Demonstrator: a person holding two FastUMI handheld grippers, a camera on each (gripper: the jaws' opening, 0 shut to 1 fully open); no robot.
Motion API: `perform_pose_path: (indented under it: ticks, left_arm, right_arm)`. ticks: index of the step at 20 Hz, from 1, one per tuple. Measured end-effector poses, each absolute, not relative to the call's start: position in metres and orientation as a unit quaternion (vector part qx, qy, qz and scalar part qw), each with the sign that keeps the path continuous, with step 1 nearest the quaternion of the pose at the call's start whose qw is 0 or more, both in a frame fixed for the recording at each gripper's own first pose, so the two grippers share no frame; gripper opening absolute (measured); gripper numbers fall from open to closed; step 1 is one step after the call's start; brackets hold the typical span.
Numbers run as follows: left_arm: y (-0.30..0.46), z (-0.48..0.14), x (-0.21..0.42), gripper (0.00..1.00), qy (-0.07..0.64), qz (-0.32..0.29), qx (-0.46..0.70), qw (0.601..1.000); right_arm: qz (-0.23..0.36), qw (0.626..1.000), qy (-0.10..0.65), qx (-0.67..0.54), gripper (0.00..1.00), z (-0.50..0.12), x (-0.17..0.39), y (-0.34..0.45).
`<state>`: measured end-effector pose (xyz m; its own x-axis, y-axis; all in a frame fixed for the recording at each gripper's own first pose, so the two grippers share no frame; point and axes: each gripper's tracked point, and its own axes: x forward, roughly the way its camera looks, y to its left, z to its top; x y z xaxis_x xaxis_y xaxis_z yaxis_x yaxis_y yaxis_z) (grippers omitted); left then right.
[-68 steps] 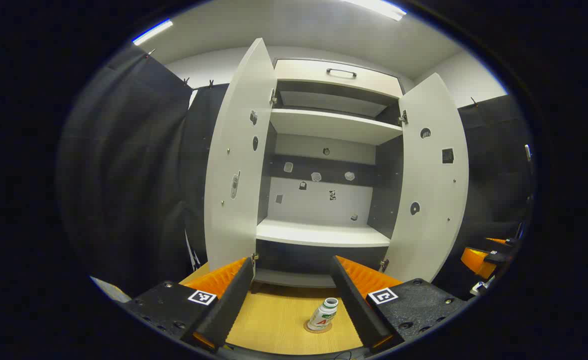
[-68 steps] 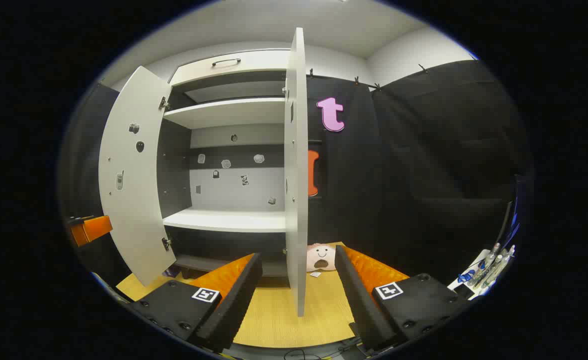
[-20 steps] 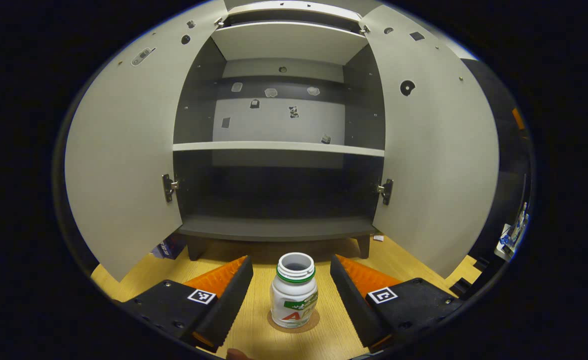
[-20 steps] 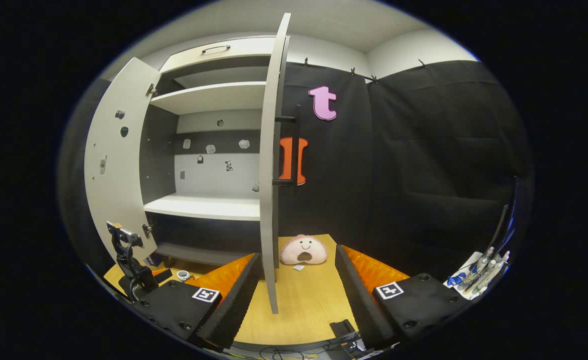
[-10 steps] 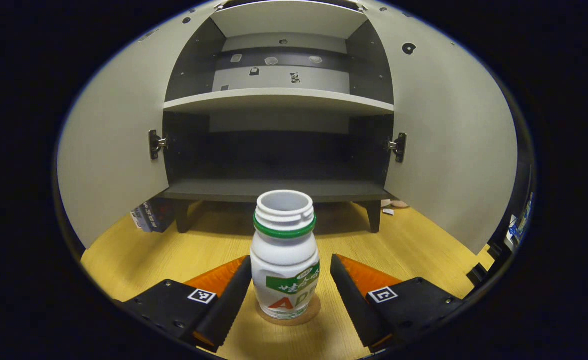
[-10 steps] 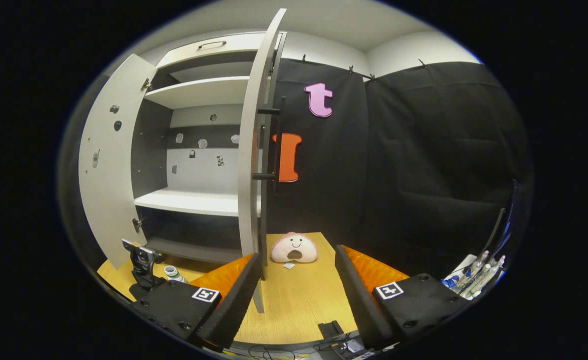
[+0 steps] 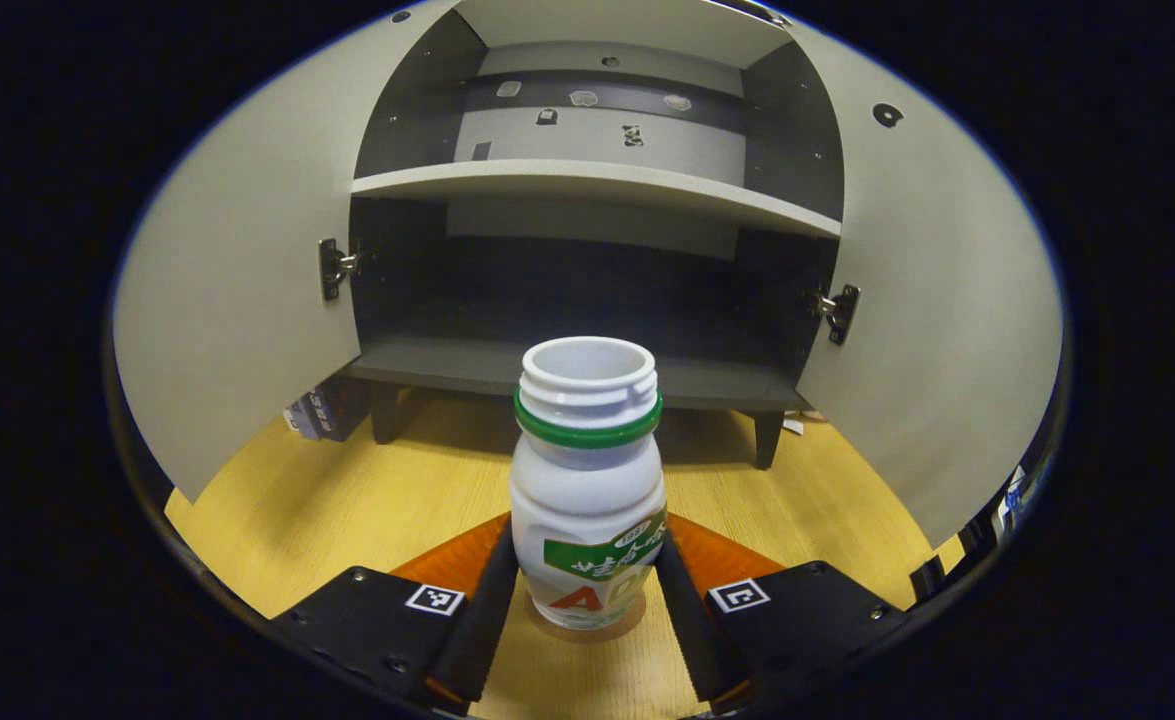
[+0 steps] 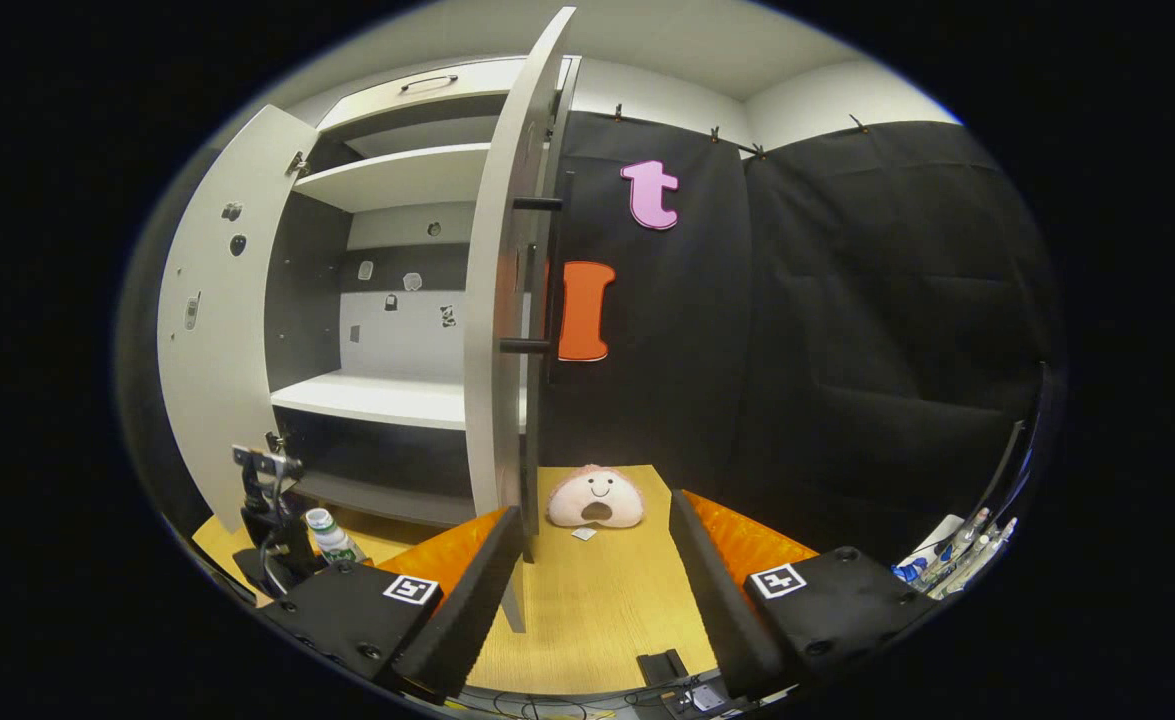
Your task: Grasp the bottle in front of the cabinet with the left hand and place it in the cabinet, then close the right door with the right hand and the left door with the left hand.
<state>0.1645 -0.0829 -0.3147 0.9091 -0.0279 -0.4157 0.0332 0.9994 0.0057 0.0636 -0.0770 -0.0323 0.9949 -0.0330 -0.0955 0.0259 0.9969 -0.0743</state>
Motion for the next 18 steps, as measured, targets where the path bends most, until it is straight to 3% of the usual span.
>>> perform_pose_path:
  ticks: [5,7,8,9,18]
  left_arm:
    - [-0.081,-0.236,0.185,0.75,0.184,-0.017,0.002,0.983]
    - [-0.080,-0.205,0.198,0.75,0.172,-0.020,-0.004,0.985]
    - [-0.081,-0.189,0.204,0.75,0.166,-0.022,-0.008,0.986]
    - [-0.082,-0.173,0.210,0.75,0.158,-0.025,-0.010,0.987]
    - [-0.102,-0.062,0.269,0.74,0.106,-0.054,0.029,0.992]
  right_arm:
    - [0.002,0.998,0.047,-0.040,0.92,-0.030,0.070,-0.078]
    - [0.007,0.998,0.043,-0.041,0.97,-0.028,0.072,-0.077]
    - [0.008,0.998,0.041,-0.041,0.92,-0.026,0.072,-0.078]
    - [0.010,0.998,0.039,-0.041,0.97,-0.026,0.073,-0.078]
    - [0.014,0.999,0.039,-0.032,0.97,-0.024,0.080,-0.086]
